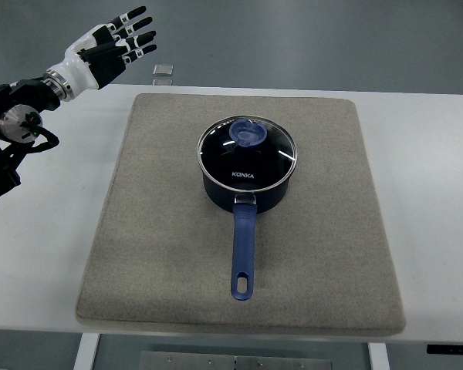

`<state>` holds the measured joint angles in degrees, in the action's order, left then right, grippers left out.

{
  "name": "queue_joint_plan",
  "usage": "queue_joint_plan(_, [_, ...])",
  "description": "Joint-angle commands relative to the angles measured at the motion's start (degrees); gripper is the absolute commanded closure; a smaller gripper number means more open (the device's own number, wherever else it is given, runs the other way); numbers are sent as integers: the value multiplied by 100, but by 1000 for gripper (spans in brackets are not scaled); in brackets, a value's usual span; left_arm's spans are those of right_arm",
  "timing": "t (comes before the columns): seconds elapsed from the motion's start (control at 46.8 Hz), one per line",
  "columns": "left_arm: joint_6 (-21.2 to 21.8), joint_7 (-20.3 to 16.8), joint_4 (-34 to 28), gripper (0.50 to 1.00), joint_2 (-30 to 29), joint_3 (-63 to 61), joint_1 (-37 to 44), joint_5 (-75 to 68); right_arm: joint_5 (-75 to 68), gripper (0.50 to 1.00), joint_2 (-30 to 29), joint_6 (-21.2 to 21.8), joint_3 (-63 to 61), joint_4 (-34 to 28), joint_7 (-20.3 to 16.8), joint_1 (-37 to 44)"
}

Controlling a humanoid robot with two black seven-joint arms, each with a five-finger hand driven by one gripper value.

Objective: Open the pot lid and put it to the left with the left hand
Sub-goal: 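Move the left hand over the pot toward the glass lid's blue knob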

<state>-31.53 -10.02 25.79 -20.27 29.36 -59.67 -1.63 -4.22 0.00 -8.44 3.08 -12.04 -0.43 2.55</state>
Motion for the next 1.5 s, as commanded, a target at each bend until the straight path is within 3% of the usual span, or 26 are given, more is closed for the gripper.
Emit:
queue_joint_plan(0.0, [-12,0,-4,508,6,8,8,5,0,585,0,0,0,0,-1,-1])
queue_joint_plan(0.812, [32,-18,5,510,59,-53,-71,-91,0,585,0,0,0,0,-1,-1])
queue_joint_plan(1.089, [32,-27,40,516,-82,-53,-256,-1584,0,585,0,0,0,0,-1,-1])
queue_joint_plan(1.26, [50,-44,602,516,-284,-53,-282,-2569,0,585,0,0,0,0,-1,-1])
queue_joint_plan(1.474, [76,-448,1331,516,-636,-53,-291,-3799,0,585,0,0,9,0,-1,8])
